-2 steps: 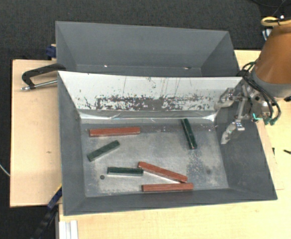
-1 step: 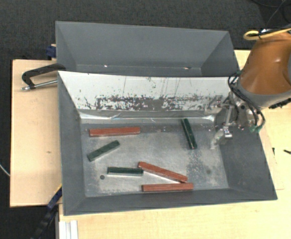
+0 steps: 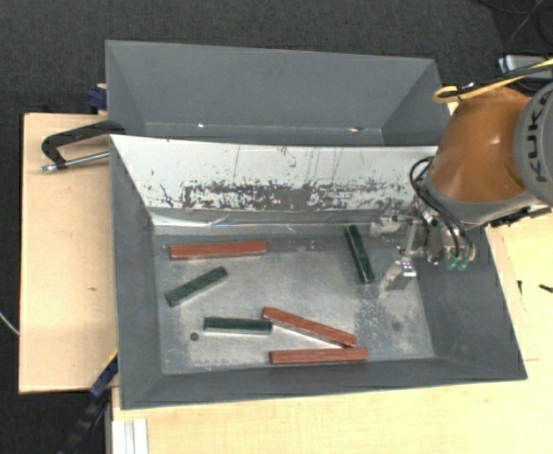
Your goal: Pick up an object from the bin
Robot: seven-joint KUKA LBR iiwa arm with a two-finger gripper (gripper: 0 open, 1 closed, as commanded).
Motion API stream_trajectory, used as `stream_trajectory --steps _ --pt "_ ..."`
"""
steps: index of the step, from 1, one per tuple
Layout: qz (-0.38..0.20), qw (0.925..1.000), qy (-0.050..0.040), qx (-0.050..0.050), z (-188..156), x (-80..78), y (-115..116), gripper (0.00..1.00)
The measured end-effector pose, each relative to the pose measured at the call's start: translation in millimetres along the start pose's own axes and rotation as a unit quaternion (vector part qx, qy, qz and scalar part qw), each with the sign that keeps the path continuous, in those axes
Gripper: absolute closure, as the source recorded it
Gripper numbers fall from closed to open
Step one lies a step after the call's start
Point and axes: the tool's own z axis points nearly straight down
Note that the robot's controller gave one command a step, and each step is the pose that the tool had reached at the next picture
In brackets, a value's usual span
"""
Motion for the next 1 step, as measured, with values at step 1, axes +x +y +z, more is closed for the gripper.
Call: stream_trajectory --steps 1 --pt "-0.032 0.9995 0.0010 0.000 9.9 -1.6 14.7 0.00"
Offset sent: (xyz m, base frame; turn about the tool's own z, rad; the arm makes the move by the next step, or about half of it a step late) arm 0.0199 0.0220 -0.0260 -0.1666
